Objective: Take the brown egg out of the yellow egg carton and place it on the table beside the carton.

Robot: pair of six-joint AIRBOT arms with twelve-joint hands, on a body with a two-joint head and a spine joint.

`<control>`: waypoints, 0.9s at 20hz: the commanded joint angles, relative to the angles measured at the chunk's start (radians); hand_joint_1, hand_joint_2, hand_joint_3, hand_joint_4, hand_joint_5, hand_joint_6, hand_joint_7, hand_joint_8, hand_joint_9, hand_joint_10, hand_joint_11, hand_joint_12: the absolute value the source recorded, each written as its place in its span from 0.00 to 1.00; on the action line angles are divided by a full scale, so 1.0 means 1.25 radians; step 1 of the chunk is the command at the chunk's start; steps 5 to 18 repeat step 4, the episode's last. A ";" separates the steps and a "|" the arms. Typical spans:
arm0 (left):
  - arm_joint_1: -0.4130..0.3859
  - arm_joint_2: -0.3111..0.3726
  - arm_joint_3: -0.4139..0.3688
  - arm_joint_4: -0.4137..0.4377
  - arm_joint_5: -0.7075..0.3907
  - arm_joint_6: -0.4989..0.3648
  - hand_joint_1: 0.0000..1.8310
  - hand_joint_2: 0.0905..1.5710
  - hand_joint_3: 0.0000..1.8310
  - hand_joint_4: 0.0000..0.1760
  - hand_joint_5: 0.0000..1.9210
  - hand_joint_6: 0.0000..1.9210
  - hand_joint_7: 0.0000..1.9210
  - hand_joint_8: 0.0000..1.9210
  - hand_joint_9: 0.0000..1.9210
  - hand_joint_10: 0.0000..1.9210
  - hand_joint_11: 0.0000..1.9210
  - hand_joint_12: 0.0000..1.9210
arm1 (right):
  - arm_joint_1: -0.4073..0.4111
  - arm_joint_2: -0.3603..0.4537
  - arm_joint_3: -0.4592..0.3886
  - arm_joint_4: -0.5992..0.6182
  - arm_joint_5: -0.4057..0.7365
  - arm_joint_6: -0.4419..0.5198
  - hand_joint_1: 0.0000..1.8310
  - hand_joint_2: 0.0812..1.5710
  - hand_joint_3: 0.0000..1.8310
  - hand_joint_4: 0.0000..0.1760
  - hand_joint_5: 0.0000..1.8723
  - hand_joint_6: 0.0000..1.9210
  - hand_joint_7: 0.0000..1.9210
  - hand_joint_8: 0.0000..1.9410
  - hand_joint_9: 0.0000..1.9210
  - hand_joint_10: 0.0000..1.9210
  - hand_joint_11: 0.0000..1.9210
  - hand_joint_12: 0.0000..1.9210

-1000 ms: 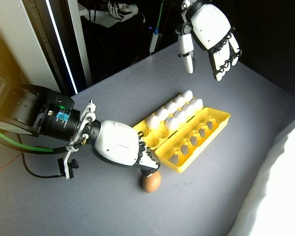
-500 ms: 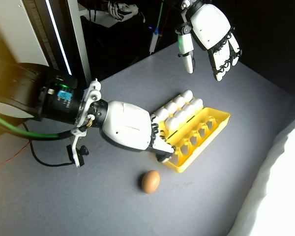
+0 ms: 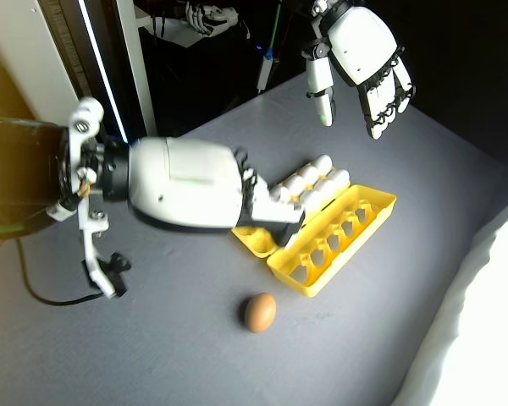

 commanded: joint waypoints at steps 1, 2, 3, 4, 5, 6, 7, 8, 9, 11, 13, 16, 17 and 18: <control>-0.011 0.006 -0.004 0.073 0.020 0.003 0.09 0.82 0.00 0.00 0.25 0.00 0.27 0.00 0.25 0.00 0.05 0.34 | 0.008 0.011 -0.004 0.012 0.076 -0.001 0.61 0.66 0.00 0.00 0.33 0.07 0.37 0.02 0.20 0.35 0.00 0.75; -0.011 0.006 -0.004 0.073 0.020 0.003 0.09 0.82 0.00 0.00 0.24 0.00 0.26 0.00 0.25 0.00 0.04 0.34 | 0.008 0.012 -0.004 0.012 0.076 -0.001 0.61 0.66 0.00 0.00 0.33 0.07 0.36 0.02 0.20 0.34 0.00 0.74; -0.011 0.006 -0.004 0.073 0.020 0.003 0.12 0.82 0.00 0.00 0.25 0.00 0.28 0.00 0.26 0.00 0.06 0.35 | 0.008 0.012 -0.004 0.012 0.076 -0.001 0.61 0.66 0.00 0.00 0.33 0.07 0.36 0.02 0.20 0.34 0.00 0.74; -0.011 0.006 -0.004 0.073 0.020 0.003 0.11 0.82 0.00 0.00 0.25 0.00 0.27 0.00 0.26 0.00 0.06 0.35 | 0.008 0.012 -0.004 0.011 0.076 -0.001 0.61 0.66 0.00 0.00 0.33 0.07 0.36 0.01 0.19 0.34 0.00 0.74; -0.011 0.006 -0.004 0.073 0.020 0.003 0.11 0.82 0.00 0.00 0.25 0.00 0.27 0.00 0.26 0.00 0.06 0.35 | 0.008 0.012 -0.004 0.011 0.076 -0.001 0.61 0.66 0.00 0.00 0.33 0.07 0.36 0.01 0.19 0.34 0.00 0.74; -0.011 0.006 -0.004 0.073 0.020 0.003 0.11 0.82 0.00 0.00 0.25 0.00 0.27 0.00 0.26 0.00 0.06 0.35 | 0.008 0.012 -0.004 0.011 0.076 -0.001 0.61 0.66 0.00 0.00 0.33 0.07 0.36 0.01 0.19 0.34 0.00 0.74; -0.011 0.006 -0.004 0.073 0.020 0.003 0.11 0.82 0.00 0.00 0.25 0.00 0.27 0.00 0.26 0.00 0.06 0.35 | 0.008 0.012 -0.004 0.011 0.076 -0.001 0.61 0.66 0.00 0.00 0.33 0.07 0.36 0.01 0.19 0.34 0.00 0.74; -0.011 0.006 -0.004 0.073 0.020 0.003 0.11 0.82 0.00 0.00 0.25 0.00 0.27 0.00 0.26 0.00 0.06 0.35 | 0.008 0.012 -0.004 0.011 0.076 -0.001 0.61 0.66 0.00 0.00 0.33 0.07 0.36 0.01 0.19 0.34 0.00 0.74; -0.011 0.006 -0.004 0.073 0.020 0.003 0.11 0.82 0.00 0.00 0.25 0.00 0.27 0.00 0.26 0.00 0.06 0.35 | 0.008 0.012 -0.004 0.011 0.076 -0.001 0.61 0.66 0.00 0.00 0.33 0.07 0.36 0.01 0.19 0.34 0.00 0.74; -0.011 0.006 -0.004 0.073 0.020 0.003 0.11 0.82 0.00 0.00 0.25 0.00 0.27 0.00 0.26 0.00 0.06 0.35 | 0.008 0.012 -0.004 0.011 0.076 -0.001 0.61 0.66 0.00 0.00 0.33 0.07 0.36 0.01 0.19 0.34 0.00 0.74; -0.011 0.006 -0.004 0.073 0.020 0.003 0.11 0.82 0.00 0.00 0.25 0.00 0.27 0.00 0.26 0.00 0.06 0.35 | 0.008 0.012 -0.004 0.011 0.076 -0.001 0.61 0.66 0.00 0.00 0.33 0.07 0.36 0.01 0.19 0.34 0.00 0.74; -0.011 0.006 -0.004 0.073 0.020 0.003 0.11 0.82 0.00 0.00 0.25 0.00 0.27 0.00 0.26 0.00 0.06 0.35 | 0.008 0.012 -0.004 0.011 0.076 -0.001 0.61 0.66 0.00 0.00 0.33 0.07 0.36 0.01 0.19 0.34 0.00 0.74; -0.011 0.006 -0.004 0.073 0.020 0.003 0.11 0.82 0.00 0.00 0.25 0.00 0.27 0.00 0.26 0.00 0.06 0.35 | 0.008 0.012 -0.004 0.011 0.076 -0.001 0.61 0.66 0.00 0.00 0.33 0.07 0.36 0.01 0.19 0.34 0.00 0.74; -0.011 0.006 -0.004 0.073 0.020 0.003 0.11 0.82 0.00 0.00 0.25 0.00 0.27 0.00 0.26 0.00 0.06 0.35 | 0.008 0.012 -0.004 0.011 0.076 -0.001 0.61 0.66 0.00 0.00 0.33 0.07 0.36 0.01 0.19 0.34 0.00 0.74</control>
